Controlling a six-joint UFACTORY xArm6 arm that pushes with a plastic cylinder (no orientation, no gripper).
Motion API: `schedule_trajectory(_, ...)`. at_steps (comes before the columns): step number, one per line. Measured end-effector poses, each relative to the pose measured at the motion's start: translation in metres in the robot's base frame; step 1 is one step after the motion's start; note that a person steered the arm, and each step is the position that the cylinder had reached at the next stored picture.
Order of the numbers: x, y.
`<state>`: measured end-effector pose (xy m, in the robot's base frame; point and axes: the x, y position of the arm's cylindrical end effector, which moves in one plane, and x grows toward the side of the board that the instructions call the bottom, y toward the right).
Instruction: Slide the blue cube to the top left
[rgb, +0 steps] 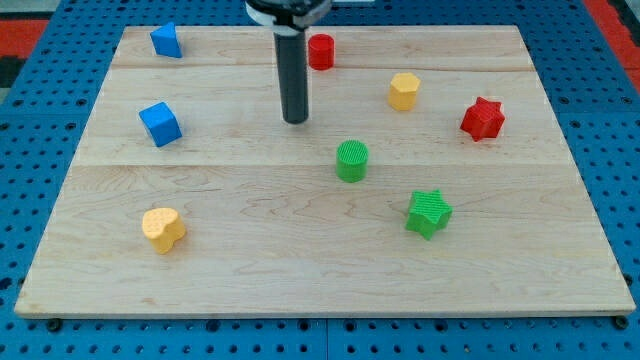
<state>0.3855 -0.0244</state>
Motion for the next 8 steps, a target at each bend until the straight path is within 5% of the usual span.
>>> schedule_trajectory(2,0.074,0.027)
schedule_trajectory(4,0.081,-0.077)
schedule_trajectory(8,-0.029,-0.182)
